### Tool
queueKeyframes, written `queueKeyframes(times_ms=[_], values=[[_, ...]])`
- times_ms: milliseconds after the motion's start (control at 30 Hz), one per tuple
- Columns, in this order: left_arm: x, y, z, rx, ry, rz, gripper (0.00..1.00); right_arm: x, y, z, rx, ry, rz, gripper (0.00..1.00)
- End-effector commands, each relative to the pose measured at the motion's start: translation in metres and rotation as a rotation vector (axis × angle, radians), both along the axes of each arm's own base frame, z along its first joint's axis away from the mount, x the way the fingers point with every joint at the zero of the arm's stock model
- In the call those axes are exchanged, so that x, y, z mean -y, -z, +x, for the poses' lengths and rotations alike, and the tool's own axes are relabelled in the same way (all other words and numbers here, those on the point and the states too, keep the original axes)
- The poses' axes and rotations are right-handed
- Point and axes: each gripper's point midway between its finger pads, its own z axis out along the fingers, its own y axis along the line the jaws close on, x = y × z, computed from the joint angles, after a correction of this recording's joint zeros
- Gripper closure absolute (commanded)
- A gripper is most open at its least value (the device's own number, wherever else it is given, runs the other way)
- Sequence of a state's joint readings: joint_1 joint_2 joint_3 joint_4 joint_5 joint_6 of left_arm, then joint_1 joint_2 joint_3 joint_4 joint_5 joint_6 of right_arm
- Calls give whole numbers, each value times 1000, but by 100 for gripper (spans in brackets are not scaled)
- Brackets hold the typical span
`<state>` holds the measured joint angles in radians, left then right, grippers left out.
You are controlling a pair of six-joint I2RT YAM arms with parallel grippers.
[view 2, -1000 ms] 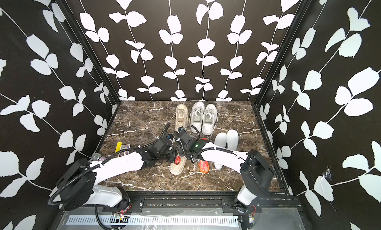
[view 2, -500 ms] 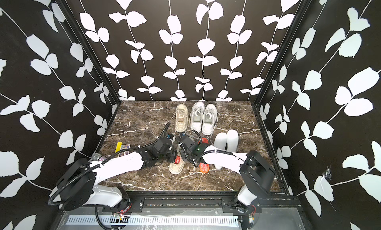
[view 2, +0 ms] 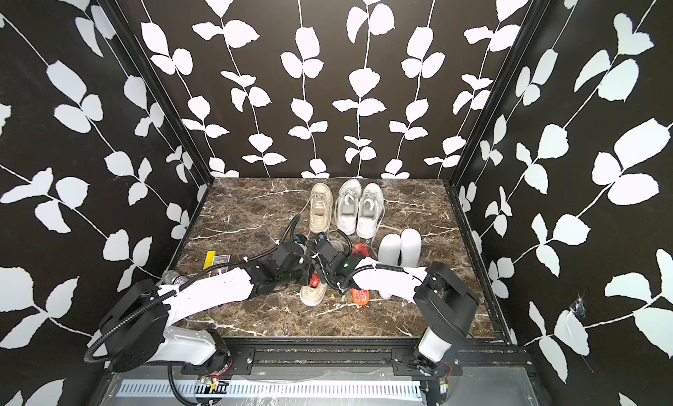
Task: Remove the insole from the shoe
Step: Untie the shoelace on the shoe.
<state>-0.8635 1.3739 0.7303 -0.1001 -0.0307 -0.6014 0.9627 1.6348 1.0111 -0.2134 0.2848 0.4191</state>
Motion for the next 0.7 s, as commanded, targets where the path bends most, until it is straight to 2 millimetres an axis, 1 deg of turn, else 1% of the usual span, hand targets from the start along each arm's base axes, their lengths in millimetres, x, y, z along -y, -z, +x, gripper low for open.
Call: queueKeyframes(times_ms=[0, 33, 100, 167, 233, 333, 433, 467, 533, 600, 667], values=[[9, -27, 5, 69, 7, -84, 100, 9, -18, 16, 101, 83, 12, 58], [9, -26, 5, 68, 8, -83, 100, 9, -18, 17, 107, 89, 19, 60], [8, -25, 4, 64, 8, -81, 100, 10, -35, 19, 139, 111, 64, 62], [8, -24, 4, 62, 7, -81, 100, 9, -41, 21, 151, 124, 88, 62], [8, -23, 3, 62, 9, -84, 100, 8, -42, 23, 152, 129, 101, 62], [10, -24, 3, 62, 17, -90, 100, 7, -39, 27, 141, 149, 94, 62], [12, -25, 2, 60, 23, -97, 100, 4, -39, 29, 136, 153, 129, 62], [12, -25, 2, 61, 25, -101, 100, 2, -32, 30, 126, 152, 120, 62], [13, -27, 2, 65, 27, -106, 100, 0, -24, 32, 107, 151, 108, 62], [12, -27, 2, 66, 28, -103, 100, -2, -20, 31, 86, 144, 111, 62], [11, -27, 2, 67, 25, -94, 100, -5, -22, 27, 76, 121, 138, 60]])
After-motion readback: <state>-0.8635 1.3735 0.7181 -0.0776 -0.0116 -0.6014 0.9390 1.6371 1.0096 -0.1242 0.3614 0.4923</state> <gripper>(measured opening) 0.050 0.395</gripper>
